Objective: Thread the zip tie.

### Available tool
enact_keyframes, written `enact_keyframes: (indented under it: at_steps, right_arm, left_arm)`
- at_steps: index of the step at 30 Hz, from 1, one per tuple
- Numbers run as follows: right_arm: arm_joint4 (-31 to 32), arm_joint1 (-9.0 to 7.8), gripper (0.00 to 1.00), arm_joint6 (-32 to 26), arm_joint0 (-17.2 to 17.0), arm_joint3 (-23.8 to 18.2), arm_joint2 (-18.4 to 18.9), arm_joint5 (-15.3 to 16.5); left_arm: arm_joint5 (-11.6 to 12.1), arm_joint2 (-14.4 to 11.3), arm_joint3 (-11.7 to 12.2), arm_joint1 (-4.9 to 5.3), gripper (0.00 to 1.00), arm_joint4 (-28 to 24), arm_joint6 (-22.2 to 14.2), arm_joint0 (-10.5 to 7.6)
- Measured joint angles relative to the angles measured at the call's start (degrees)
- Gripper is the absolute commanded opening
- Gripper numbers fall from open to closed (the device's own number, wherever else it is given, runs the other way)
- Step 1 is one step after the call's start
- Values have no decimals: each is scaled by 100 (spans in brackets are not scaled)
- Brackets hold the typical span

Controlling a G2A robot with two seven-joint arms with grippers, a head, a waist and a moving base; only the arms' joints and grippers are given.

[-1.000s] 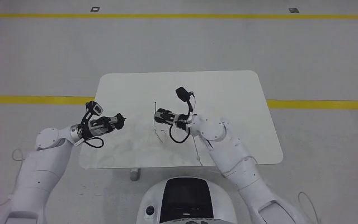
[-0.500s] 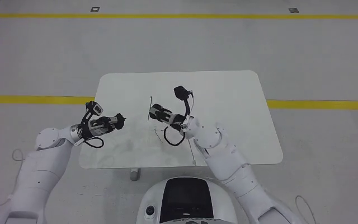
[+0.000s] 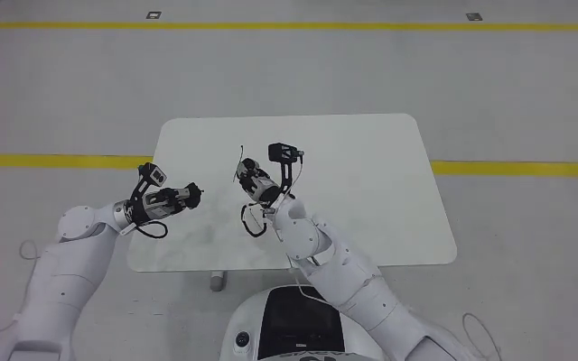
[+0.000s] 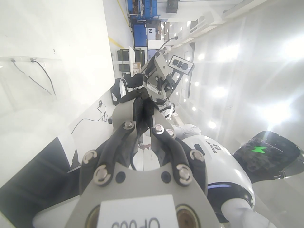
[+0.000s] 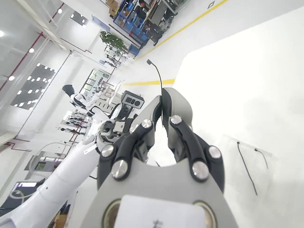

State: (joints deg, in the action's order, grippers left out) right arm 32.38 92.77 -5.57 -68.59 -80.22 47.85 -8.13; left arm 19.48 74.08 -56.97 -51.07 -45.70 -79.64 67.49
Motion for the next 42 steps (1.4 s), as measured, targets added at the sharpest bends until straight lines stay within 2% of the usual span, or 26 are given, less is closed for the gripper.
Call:
enact_keyframes:
  at_steps: [9,14,19,27,38,42]
  right_arm:
    - [-8,-1,0,0,-6,-7,1,6]
    - [500,21,0,454,-138,-122,-235,32]
    - [839,133,0,998,-147,17,-598,-136]
    - [859,355,0,1551,25,431,-946,-266]
    - [914,354,0,1576,-11,409,-959,-212]
    - [1174,374,0,1836,-134,389,-1027,-164]
  left_arm:
    - [0,0,0,0,0,0,0,0]
    - [0,0,0,0,0,0,0,0]
    - [0,0,0,0,0,0,0,0]
    - [0,0,0,0,0,0,0,0]
    - [0,0,0,0,0,0,0,0]
    - [0,0,0,0,0,0,0,0]
